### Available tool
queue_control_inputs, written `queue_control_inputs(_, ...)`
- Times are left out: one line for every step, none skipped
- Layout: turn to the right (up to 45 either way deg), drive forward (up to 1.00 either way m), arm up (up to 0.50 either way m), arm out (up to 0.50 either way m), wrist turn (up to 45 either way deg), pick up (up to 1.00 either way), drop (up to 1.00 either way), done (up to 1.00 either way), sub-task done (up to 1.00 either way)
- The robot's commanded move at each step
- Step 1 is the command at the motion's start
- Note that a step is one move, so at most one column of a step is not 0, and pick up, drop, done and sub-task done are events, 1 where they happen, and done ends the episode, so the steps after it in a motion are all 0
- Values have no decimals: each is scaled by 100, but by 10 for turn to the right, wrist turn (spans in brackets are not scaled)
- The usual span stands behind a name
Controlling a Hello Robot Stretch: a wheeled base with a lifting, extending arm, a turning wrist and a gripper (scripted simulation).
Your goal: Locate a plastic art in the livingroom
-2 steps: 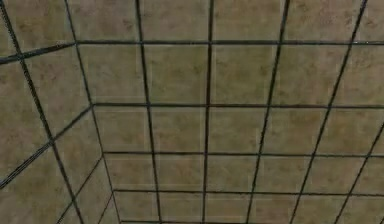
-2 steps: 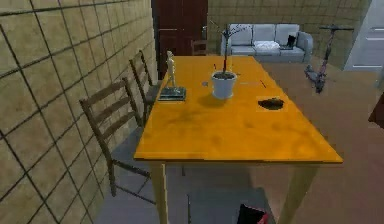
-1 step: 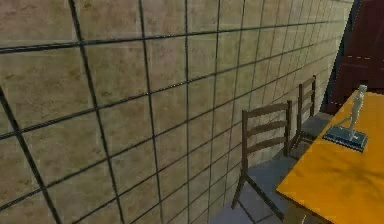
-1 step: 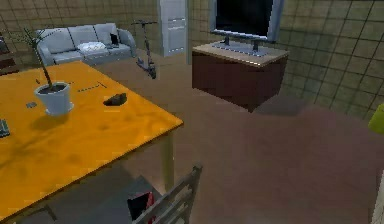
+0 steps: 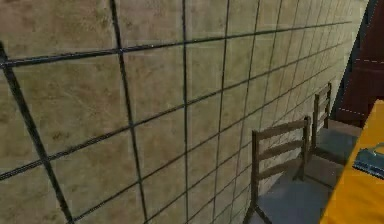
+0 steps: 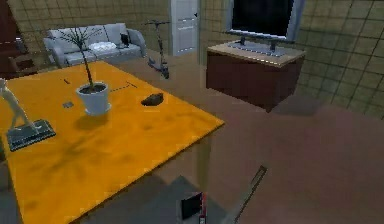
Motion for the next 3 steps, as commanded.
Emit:
queue_control_inputs(390,0,0,0,0,0,0,0,0)
queue_control_inputs(30,0,0,0,0,0,0,0,0)
queue_control_inputs(0,30,0,0,0,0,0,0,0)
